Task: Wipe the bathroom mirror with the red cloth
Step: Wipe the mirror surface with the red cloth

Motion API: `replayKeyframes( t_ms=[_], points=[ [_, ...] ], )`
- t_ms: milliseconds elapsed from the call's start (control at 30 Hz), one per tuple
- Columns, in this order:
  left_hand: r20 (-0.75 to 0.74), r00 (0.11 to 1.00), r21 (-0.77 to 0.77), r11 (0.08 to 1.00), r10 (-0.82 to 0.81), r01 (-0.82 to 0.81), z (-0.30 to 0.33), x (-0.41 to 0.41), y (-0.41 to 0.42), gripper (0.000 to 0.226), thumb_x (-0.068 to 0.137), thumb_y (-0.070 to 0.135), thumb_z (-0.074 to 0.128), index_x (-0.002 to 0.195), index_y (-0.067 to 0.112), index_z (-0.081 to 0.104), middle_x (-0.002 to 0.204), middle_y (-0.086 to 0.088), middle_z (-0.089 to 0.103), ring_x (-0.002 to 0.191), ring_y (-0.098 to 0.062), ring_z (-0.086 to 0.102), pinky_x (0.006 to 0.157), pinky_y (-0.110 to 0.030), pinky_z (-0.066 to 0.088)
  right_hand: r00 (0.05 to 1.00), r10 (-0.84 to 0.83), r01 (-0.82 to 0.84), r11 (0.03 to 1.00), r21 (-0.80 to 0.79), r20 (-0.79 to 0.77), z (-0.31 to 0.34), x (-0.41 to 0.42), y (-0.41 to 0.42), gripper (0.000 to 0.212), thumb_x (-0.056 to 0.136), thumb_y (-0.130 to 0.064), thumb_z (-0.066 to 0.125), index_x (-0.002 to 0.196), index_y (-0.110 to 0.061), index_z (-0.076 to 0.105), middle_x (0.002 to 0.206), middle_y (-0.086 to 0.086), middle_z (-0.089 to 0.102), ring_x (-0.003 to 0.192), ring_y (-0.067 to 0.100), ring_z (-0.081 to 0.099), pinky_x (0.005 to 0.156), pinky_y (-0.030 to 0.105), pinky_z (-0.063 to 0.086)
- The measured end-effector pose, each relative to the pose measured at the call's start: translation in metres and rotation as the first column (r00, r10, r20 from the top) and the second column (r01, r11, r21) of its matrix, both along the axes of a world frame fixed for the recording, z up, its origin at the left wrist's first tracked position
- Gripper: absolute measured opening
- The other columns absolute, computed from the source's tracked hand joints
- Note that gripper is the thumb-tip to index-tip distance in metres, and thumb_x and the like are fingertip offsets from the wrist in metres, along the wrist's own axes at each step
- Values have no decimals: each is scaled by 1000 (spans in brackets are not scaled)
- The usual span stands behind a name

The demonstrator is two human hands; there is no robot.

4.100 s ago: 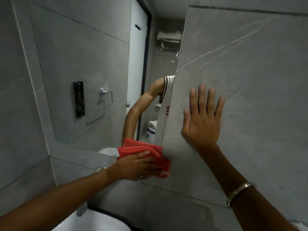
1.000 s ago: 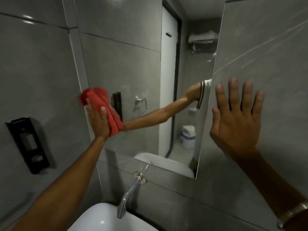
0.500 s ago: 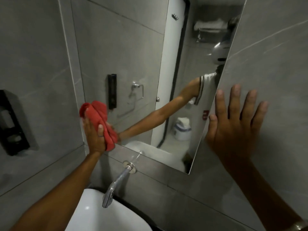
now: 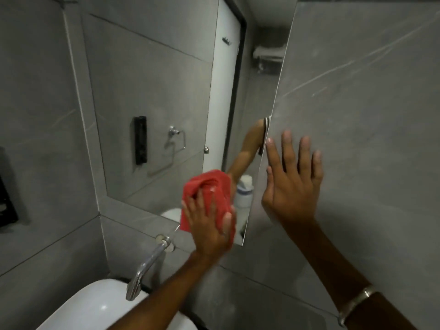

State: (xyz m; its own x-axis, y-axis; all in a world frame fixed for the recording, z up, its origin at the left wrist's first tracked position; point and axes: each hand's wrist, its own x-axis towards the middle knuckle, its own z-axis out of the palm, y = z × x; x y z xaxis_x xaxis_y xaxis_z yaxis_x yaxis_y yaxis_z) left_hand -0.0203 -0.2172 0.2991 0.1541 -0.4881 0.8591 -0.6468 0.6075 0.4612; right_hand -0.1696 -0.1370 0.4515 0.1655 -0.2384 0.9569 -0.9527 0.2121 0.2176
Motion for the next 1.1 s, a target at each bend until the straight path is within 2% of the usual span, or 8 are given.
replayKeyframes(
  t_ms=[100,167,233,400,567,700,900,1100],
  points=[
    [343,939,-168,985,17,44,-9,-17,11,74,101,61,40,165,37,11,167,-10,24,154,-41,20,126,-62,8,984,161,-162,987,14,75,10,-13,17,62,100,-20,49,162,-17,39,170,6,39,158,27,30,123,38,23],
    [489,872,-277,952,25,128,5,-12,4,75,96,58,51,163,42,18,167,-5,25,158,-37,15,125,-65,10,962,243,-244,970,0,121,20,-23,27,60,95,-16,51,154,-14,45,161,10,47,151,28,38,112,37,32],
    [549,836,-316,928,10,196,31,0,0,66,99,58,46,160,43,25,173,1,15,161,-32,8,128,-60,3,965,239,-241,971,2,109,27,-27,33,56,97,-18,48,152,-11,45,160,12,44,150,31,38,117,35,27],
    [458,889,-313,936,3,159,166,2,-6,62,105,63,27,162,40,19,175,5,0,162,-27,1,129,-52,-6,976,187,-188,982,-2,114,55,-19,34,55,100,-23,42,153,-9,46,166,14,39,157,33,30,132,31,2],
    [347,938,-349,931,26,103,334,-12,-2,71,102,64,28,165,34,16,175,1,4,162,-24,-4,129,-50,-10,978,167,-163,986,-46,126,120,0,20,59,103,-25,40,159,-9,43,171,14,33,162,32,24,136,43,6],
    [374,926,-387,916,51,106,434,-9,0,72,102,61,32,165,31,14,175,-2,5,162,-27,-3,129,-55,-3,975,134,-125,990,-61,179,174,22,5,63,105,-32,33,163,-9,39,174,16,27,163,35,18,133,55,13],
    [599,774,-551,807,205,212,443,59,-58,69,103,57,27,165,31,13,175,-3,8,162,-24,-3,130,-54,1,995,-45,48,998,-30,92,181,28,-17,68,108,-42,22,167,-10,28,177,16,16,164,35,14,131,59,15],
    [392,916,-393,916,90,78,448,152,-111,71,99,49,32,163,40,3,173,-4,15,161,-27,8,130,-56,7,996,-78,83,992,-100,49,174,19,-29,69,109,-44,22,168,-10,25,178,16,16,165,34,13,133,56,10]
  ],
)
